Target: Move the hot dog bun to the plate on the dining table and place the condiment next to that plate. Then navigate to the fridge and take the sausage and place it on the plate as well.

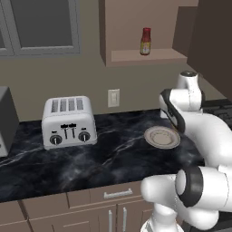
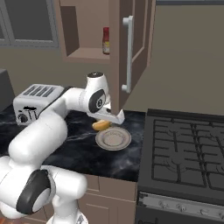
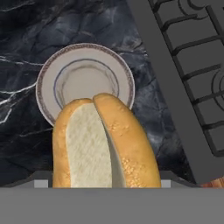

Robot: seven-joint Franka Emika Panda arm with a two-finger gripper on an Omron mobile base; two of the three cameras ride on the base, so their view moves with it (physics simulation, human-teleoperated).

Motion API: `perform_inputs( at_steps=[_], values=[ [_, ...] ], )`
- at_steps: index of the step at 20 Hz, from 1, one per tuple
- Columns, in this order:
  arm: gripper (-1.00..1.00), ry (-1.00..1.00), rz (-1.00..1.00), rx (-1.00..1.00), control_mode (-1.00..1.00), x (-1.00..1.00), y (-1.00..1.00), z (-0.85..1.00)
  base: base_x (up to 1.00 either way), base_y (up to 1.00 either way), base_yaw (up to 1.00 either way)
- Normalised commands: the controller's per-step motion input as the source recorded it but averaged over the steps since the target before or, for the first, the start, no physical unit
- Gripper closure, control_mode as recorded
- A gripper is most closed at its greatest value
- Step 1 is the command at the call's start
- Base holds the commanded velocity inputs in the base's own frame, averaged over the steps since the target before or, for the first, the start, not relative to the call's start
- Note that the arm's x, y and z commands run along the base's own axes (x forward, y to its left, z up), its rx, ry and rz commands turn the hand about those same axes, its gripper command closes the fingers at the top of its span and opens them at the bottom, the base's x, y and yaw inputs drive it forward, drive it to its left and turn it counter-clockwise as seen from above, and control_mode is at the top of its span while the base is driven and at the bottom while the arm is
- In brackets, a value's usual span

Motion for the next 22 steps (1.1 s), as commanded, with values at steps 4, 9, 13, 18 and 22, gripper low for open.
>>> perform_inputs(
  at_steps=[4, 9, 13, 18, 22],
  values=[
    [1.00, -0.01, -0.05, 0.00, -1.00, -0.74, 0.10, 0.50, 0.00, 0.00, 0.00],
    [1.00, 0.00, -0.03, 0.00, -1.00, -0.70, 0.24, 0.40, 0.00, 0.00, 0.00],
    [1.00, -0.05, 0.00, 0.00, -1.00, -0.64, 0.24, 0.10, 0.00, 0.00, 0.00],
    [1.00, -0.19, 0.01, 0.00, -1.00, -0.72, 0.02, 0.02, 0.00, 0.00, 0.00],
    [1.00, -0.09, 0.06, 0.00, 1.00, -0.33, 0.02, 0.06, -0.32, 0.07, 0.12]
  ],
)
